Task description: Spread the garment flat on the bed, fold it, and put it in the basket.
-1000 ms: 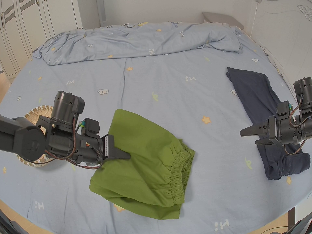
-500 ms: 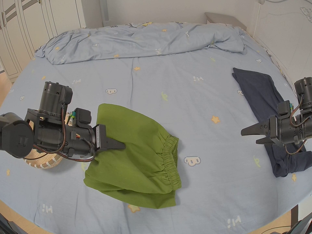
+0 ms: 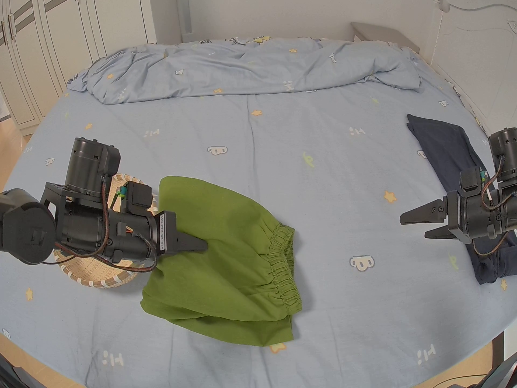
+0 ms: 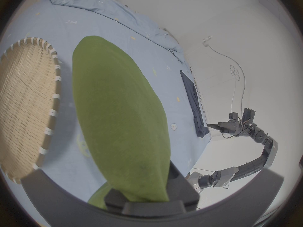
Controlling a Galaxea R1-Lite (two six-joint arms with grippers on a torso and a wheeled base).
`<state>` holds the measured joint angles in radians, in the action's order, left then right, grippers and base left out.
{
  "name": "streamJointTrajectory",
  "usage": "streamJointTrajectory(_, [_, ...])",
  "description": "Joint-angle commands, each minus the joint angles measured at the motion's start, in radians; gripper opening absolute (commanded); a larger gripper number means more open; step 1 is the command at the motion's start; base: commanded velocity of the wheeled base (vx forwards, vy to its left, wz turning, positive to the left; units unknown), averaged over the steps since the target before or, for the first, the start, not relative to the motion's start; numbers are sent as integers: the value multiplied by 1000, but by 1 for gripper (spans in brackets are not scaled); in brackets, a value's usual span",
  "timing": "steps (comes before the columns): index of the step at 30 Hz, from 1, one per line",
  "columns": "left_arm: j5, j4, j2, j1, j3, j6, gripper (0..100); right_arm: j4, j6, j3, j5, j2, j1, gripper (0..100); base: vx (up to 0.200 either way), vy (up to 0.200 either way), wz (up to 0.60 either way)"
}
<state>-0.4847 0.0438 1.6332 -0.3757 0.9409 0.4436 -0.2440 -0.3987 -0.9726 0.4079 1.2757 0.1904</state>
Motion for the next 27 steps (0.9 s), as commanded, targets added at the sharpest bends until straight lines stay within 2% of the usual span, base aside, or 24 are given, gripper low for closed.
streamJointTrajectory(1, [1,2,0,-5,3,-33,0,0,0,-2,0,-4,0,100,0,0,0])
streamJointTrajectory(4, [0,1,-6,-14,61,-114,0,0,1,-2,-1,-1,-2,100,0,0,0])
streamJointTrajectory(8, [1,1,-32,-11,105,-152,0,2,1,-3,-1,-1,-6,100,0,0,0])
streamJointTrajectory(13, [0,1,-104,28,122,-256,0,2,4,-3,-3,1,-12,100,0,0,0])
streamJointTrajectory(15, [0,1,-104,28,122,-256,0,2,4,-3,-3,1,-12,100,0,0,0])
streamJointTrajectory(20, [0,8,-254,127,108,-333,0,2,6,0,-3,4,-2,100,0,0,0])
streamJointTrajectory(27, [-11,19,-320,245,115,-335,0,2,8,2,-3,4,-2,100,0,0,0])
